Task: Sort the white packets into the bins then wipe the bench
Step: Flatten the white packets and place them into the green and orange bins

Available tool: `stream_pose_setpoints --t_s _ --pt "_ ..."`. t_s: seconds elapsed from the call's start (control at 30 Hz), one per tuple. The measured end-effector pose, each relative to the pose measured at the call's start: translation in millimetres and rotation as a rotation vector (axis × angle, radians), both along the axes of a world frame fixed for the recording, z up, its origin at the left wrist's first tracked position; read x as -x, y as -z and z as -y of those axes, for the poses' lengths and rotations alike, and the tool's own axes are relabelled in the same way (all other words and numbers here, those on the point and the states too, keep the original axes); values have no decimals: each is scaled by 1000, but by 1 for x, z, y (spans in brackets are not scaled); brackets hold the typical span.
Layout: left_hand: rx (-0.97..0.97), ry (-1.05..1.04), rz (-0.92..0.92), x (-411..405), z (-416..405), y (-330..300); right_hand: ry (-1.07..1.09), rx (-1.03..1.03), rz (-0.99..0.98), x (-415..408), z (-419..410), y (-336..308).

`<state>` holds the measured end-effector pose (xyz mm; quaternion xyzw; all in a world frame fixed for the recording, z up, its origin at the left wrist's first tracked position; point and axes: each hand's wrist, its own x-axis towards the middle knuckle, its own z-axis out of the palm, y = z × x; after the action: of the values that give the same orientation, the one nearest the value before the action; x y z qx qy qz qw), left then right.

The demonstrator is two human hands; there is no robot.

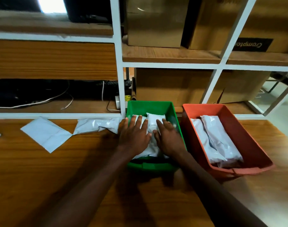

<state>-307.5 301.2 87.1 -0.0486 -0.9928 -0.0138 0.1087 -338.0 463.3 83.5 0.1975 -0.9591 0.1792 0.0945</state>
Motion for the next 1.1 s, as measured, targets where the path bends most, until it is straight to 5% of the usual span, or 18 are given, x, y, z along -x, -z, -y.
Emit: stream_pose_setpoints --t_s 0.23,0.5,0.77,1.1 --pt "-334 -110 -182 -129 8 -13 -114 384 -251 -101 -3 -11" --pt "-508 -378 -254 -282 22 10 -328 522 -190 -195 22 13" --pt "-528 -711 -276 -392 58 35 -559 448 8 -270 87 41" --pt "-539 -843 -321 -476 184 51 -686 366 101 -344 239 58"
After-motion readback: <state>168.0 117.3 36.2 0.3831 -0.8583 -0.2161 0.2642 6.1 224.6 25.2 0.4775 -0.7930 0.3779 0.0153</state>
